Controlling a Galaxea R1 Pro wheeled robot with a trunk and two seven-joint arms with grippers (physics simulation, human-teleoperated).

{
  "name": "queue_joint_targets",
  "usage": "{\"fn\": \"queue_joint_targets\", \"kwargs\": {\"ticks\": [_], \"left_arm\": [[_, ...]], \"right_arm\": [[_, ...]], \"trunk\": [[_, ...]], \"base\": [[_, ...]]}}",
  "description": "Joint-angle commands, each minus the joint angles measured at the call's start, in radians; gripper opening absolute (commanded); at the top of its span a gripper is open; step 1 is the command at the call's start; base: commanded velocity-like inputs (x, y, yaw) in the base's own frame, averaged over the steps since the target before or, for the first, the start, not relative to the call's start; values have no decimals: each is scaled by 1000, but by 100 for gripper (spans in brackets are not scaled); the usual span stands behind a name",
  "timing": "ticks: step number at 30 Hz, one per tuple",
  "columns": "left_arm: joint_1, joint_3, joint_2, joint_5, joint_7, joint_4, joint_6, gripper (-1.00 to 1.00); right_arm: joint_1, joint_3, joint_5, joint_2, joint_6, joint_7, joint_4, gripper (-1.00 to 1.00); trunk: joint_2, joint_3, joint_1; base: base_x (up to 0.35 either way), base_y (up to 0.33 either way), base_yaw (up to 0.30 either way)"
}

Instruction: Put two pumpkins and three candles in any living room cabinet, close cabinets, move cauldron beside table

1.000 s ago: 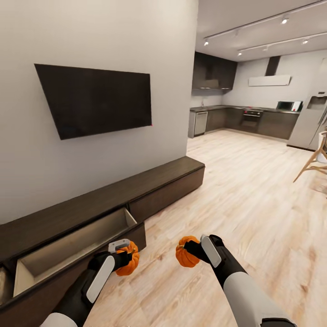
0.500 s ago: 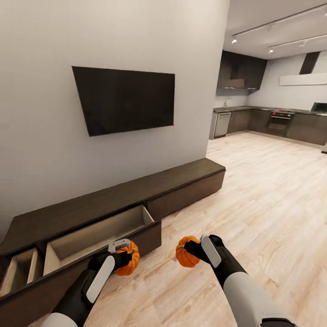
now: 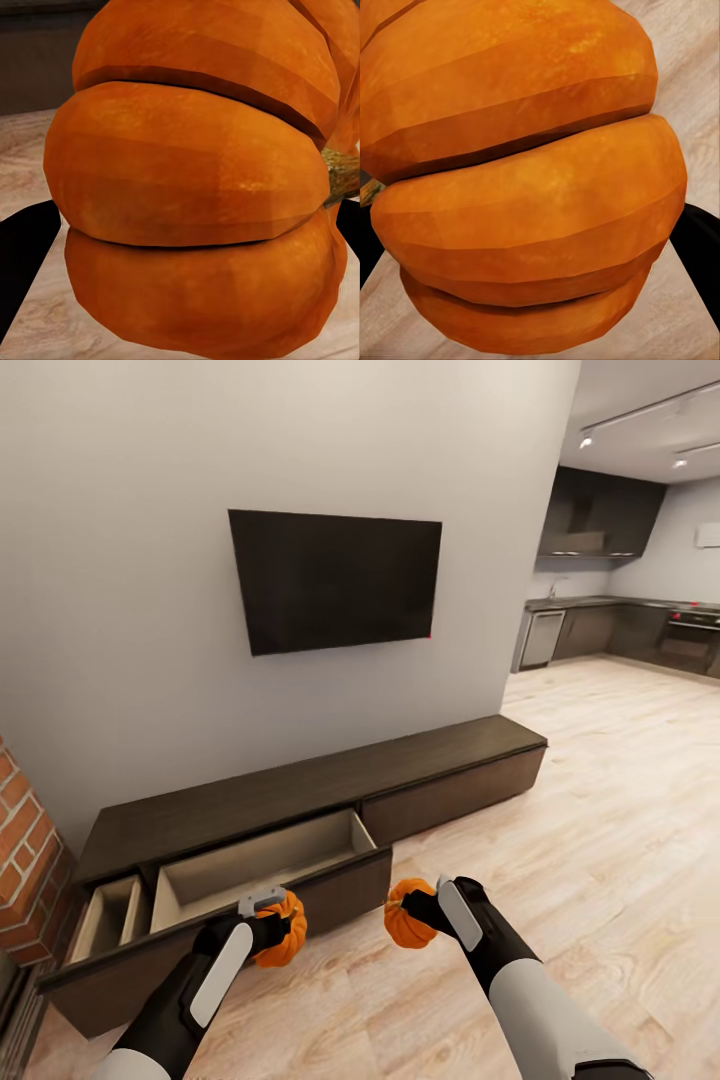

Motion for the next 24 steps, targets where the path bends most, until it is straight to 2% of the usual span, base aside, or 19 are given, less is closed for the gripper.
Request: {"fn": "queue_joint_targets", "kwargs": {"ticks": [1,10,24], "left_arm": [[-1,-2,0,9,11,-1,1,-100],[-1,-2,0,9,11,-1,0,-100],[-1,-2,0,9,11,-1,-1,-100]], "right_arm": [[0,1,-11,0,1,-9,-2,-100],[0,2,-11,0,1,-9,-2,-100],[0,3,-10,0,2,-9,-2,-100]], "trunk": [[-1,-1,0],[-1,-1,0],[-1,-1,0]], "base": [[54,0,289],[122,-159,289],[219,-188,289]]}}
